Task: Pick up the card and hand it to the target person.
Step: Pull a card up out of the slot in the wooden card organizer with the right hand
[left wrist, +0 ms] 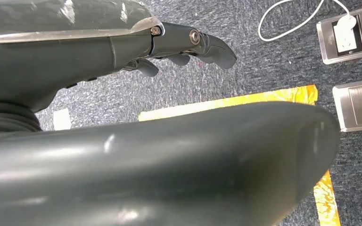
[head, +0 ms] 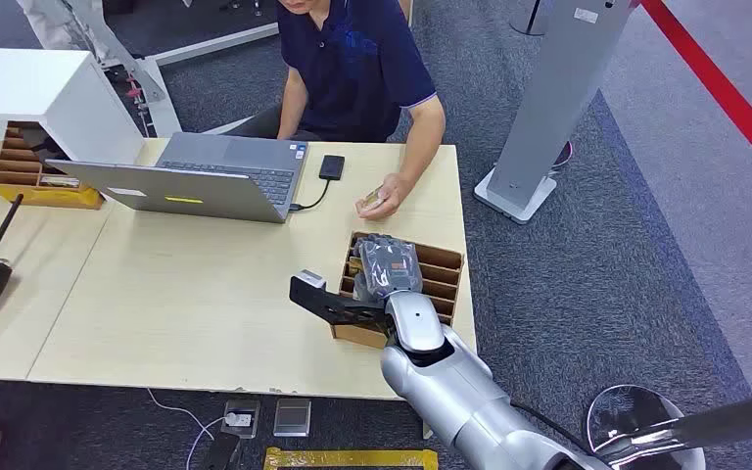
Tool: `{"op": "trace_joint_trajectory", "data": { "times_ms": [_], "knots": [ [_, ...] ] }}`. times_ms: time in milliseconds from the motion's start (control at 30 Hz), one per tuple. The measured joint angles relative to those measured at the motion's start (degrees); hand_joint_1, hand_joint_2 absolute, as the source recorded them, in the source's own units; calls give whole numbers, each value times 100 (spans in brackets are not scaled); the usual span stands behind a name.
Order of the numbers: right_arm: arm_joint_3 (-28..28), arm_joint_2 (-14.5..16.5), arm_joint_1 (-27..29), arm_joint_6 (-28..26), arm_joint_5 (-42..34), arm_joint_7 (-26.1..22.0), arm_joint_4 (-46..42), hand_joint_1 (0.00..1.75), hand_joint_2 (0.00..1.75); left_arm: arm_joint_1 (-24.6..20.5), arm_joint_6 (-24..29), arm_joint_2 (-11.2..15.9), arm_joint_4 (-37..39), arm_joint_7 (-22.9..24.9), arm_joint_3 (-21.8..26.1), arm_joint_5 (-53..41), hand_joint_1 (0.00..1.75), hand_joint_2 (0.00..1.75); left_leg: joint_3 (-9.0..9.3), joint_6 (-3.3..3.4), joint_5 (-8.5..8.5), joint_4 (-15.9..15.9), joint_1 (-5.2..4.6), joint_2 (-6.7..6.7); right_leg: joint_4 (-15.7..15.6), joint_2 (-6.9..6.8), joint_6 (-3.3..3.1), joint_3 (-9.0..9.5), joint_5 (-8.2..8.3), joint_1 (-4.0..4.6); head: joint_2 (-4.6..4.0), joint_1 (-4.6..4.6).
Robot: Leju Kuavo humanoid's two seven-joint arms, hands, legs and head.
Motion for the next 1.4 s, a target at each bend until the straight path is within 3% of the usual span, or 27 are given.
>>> {"op": "trace_joint_trajectory", "data": {
  "times_ms": [200, 567, 1033, 1400],
  "knots": [
    [-5, -19, -2, 7, 10, 8, 17, 87, 175, 1, 1, 4, -1, -6, 3, -2, 0, 0, 18, -2, 3, -12, -1, -5, -11, 5, 2, 17, 2, -3, 0, 0],
    [-19, -33, 5, -30, 28, -18, 45, 115, 175, 2, -17, 17, -6, -25, -10, -24, 0, 0, 15, -1, 1, -7, 0, -4, -7, 2, 1, 15, 0, -1, 0, 0],
    [-165, -63, -47, -217, -45, -125, -67, 132, 175, 1, -29, 28, -3, -63, -8, -48, 0, 0, 18, -2, 1, -9, -1, -4, -7, 5, 2, 18, 0, -3, 0, 0],
    [-331, -179, -197, -356, -251, -331, -743, 133, 175, 6, -25, 24, -1, -101, 45, -27, 0, 0, -6, 0, -2, 7, 0, 1, 7, 3, 1, -6, -2, 0, 0, 0]
  ]
}}
